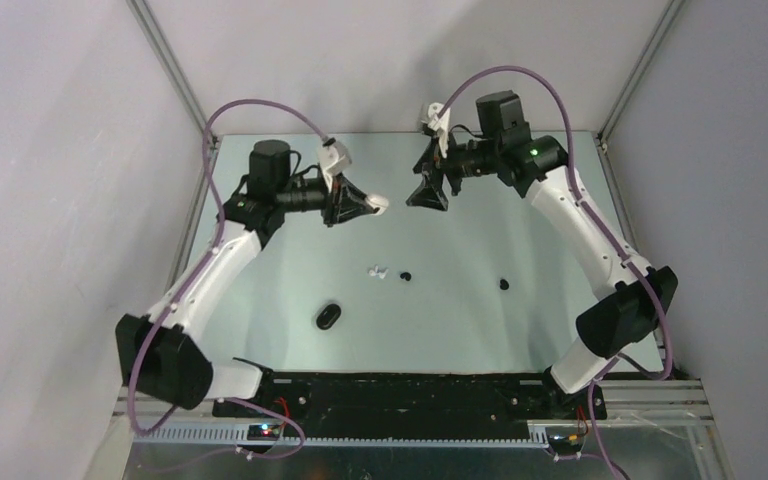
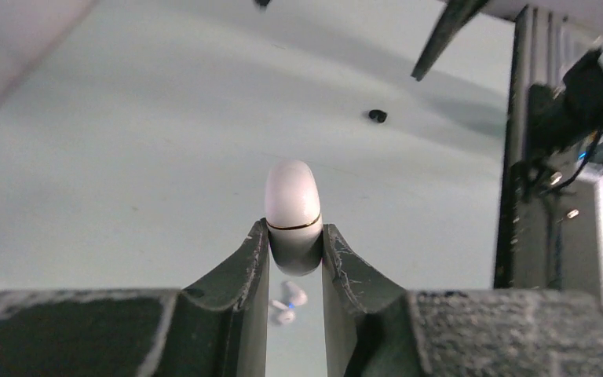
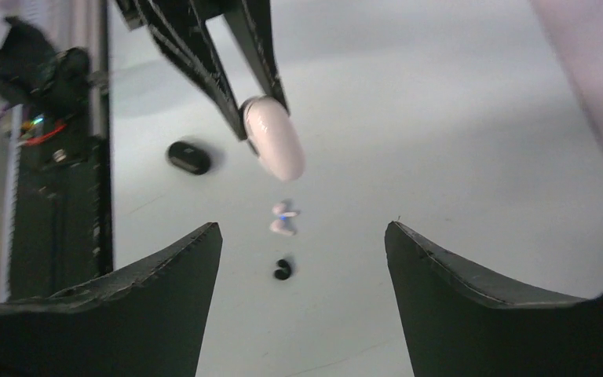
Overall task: Insert the wireless bluetooth earbuds into the charging case
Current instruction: Pick up the charging case at the center of the board.
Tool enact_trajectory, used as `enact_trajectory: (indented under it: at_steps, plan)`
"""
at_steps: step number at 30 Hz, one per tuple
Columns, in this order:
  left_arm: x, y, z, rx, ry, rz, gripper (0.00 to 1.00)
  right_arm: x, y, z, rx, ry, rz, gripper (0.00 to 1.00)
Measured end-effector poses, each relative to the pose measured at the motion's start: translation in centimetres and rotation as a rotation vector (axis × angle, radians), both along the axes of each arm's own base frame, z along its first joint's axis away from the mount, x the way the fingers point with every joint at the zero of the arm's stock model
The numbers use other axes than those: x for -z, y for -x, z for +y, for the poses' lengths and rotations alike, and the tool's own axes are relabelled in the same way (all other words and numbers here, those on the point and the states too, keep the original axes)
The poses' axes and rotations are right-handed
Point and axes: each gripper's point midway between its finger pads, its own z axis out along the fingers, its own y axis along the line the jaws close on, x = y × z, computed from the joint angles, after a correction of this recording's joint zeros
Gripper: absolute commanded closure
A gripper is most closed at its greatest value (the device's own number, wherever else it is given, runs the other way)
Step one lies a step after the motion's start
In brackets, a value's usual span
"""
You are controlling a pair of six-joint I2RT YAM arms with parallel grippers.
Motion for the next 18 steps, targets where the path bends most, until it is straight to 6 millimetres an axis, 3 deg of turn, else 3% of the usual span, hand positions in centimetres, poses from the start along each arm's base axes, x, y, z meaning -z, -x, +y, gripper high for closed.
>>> enact_trajectory:
  at_steps: [4, 9, 18]
  plan:
    - [-0.8, 1.5, 0.7, 0.076, -0.044, -0.23, 1.0, 1.9, 2.1, 0.9, -0.123, 0.014, 0.071, 0.25]
    - [-1.3, 1.9, 1.0, 0.134, -0.073, -0.394, 1.0, 4.6, 3.2, 3.1, -0.218, 0.035, 0.123, 0.29]
    - [-1.3, 2.3, 0.7, 0.193, -0.076, -0.468, 1.0, 4.4, 3.4, 5.4, -0.268, 0.012, 0.059, 0.37]
